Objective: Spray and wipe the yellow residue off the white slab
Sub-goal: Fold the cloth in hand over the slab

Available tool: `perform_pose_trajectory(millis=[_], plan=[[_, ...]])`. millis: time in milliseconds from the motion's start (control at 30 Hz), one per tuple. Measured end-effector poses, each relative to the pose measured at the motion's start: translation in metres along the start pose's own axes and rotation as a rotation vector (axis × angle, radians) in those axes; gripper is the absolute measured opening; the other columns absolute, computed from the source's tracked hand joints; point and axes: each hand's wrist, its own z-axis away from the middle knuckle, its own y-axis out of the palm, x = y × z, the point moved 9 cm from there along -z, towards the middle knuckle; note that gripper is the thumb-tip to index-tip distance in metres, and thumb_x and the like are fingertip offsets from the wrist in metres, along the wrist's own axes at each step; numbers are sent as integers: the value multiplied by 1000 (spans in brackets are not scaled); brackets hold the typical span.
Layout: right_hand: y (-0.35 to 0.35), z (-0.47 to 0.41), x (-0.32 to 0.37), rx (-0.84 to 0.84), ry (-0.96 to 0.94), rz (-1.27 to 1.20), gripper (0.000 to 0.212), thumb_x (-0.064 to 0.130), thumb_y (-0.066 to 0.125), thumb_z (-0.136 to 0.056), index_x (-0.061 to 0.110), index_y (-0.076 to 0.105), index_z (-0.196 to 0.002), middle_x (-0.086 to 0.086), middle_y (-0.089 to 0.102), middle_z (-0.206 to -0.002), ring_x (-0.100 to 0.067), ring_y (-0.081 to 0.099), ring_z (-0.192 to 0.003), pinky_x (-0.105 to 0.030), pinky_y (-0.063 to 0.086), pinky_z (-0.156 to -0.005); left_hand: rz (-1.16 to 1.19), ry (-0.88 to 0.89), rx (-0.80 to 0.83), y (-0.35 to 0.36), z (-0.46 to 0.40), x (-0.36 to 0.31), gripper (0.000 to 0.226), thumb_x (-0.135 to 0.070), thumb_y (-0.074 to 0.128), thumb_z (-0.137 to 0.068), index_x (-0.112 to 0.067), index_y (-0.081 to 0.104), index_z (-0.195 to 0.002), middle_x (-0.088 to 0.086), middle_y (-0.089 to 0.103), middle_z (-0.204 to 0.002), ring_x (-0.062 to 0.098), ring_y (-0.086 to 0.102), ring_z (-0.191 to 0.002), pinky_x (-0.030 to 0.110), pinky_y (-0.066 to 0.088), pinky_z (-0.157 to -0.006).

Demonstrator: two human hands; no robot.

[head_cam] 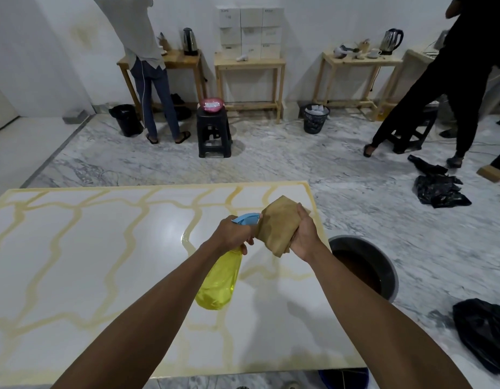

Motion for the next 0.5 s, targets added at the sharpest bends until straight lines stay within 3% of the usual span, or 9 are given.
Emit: perform_pose_trajectory(millis=[67,167,267,333,400,500], plan=[[3,-1,-2,-12,-10,1,57,59,43,-99,10,59,-124,-16,69,-119,-30,63,-115,-47,47,-104,-41,2,-28,-2,-2,0,43,-47,78,-79,-12,80,-105,9,73,-72,26,66,-53,34,60,-60],[4,-4,-5,-37,-20,16,58,60,41,-99,10,60,-123,-14,71,-115,-29,64,-112,-46,47,-103,-110,-21,-88,-10,-7,8,65,-68,73,-81,-5,74,-96,4,73,-63,24,65,-47,35,60,-63],[0,-8,-7,-80,-36,0,60,60,41,-99,10,59,-126,-14,71,-116,-28,64,-113,-45,49,-100,-151,-41,-98,-15,-14,14,65,-68,72,-81,-5,68,-94,2,71,-59,22,65,-46,41,61,-71],[0,-8,-7,-91,-42,-4,53,58,40,-100,13,61,-117,-12,71,-109,-26,65,-107,-43,50,-96,-132,-31,-78,-15,-19,12,72,-72,71,-75,-3,70,-96,3,71,-59,24,66,-47,45,64,-76],[-6,-9,-12,-111,-29,-25,50,56,39,-101,14,62,-113,-11,71,-105,-26,65,-103,-43,49,-94,-118,-32,-40,-7,-24,12,75,-72,70,-73,-1,73,-97,5,73,-61,27,70,-52,48,67,-77],[-21,-13,-21,-137,3,-31,56,59,41,-99,12,60,-122,-14,71,-111,-28,65,-107,-44,52,-92,-65,-41,-32,5,-33,11,69,-65,75,-81,2,75,-98,10,76,-68,34,74,-60,51,67,-73]])
